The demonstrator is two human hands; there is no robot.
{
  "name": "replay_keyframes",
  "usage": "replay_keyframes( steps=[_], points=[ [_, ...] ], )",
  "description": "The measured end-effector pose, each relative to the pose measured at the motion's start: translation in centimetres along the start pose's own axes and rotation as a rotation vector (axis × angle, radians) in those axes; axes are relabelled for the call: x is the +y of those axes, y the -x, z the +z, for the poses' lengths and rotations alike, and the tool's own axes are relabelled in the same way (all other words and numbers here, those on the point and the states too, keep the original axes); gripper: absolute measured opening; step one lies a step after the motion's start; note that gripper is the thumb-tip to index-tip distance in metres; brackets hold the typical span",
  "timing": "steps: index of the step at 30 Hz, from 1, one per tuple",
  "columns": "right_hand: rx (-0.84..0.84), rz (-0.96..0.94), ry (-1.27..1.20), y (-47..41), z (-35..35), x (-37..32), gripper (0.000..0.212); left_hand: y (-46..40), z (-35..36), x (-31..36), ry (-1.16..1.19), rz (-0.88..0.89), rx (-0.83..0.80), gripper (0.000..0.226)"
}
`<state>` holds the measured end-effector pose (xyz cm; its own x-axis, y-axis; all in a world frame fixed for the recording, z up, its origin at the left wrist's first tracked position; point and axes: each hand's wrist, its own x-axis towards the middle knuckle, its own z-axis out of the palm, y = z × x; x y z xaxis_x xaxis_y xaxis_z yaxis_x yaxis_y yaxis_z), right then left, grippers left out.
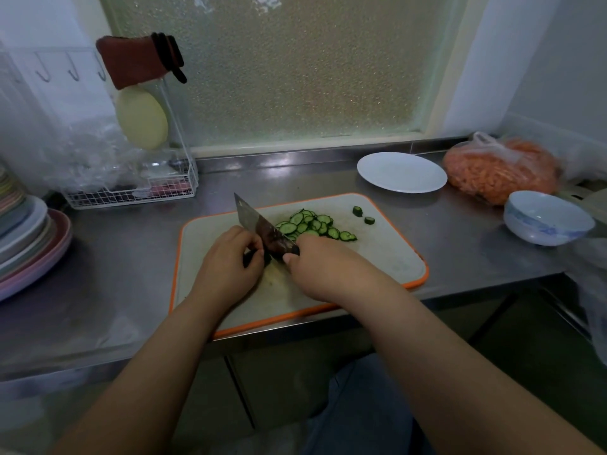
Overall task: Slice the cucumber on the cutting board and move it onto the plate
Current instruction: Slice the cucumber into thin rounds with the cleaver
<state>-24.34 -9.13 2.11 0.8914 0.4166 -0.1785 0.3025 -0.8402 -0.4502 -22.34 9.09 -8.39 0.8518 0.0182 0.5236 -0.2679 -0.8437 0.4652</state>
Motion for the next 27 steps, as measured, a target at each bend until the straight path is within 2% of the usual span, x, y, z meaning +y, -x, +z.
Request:
replay_keyframes(
  steps=[8,14,27],
  points=[
    [-0.068,0.057,-0.013,-2.2,2.2,0.1,0.032,0.1,0.0,0.3,-0.013,0.009,0.002,0.008],
    [-0.09,0.106,-0.086,-2.2,0.7,1.2,0.037,0.5,-0.1,0.3,-0.025,-0.022,0.041,0.007],
    [0.019,-0.024,0.036,0.0,0.2,0.1,0.032,0.3,-0.1,0.5,-0.016,-0.02,0.027,0.005]
  ],
)
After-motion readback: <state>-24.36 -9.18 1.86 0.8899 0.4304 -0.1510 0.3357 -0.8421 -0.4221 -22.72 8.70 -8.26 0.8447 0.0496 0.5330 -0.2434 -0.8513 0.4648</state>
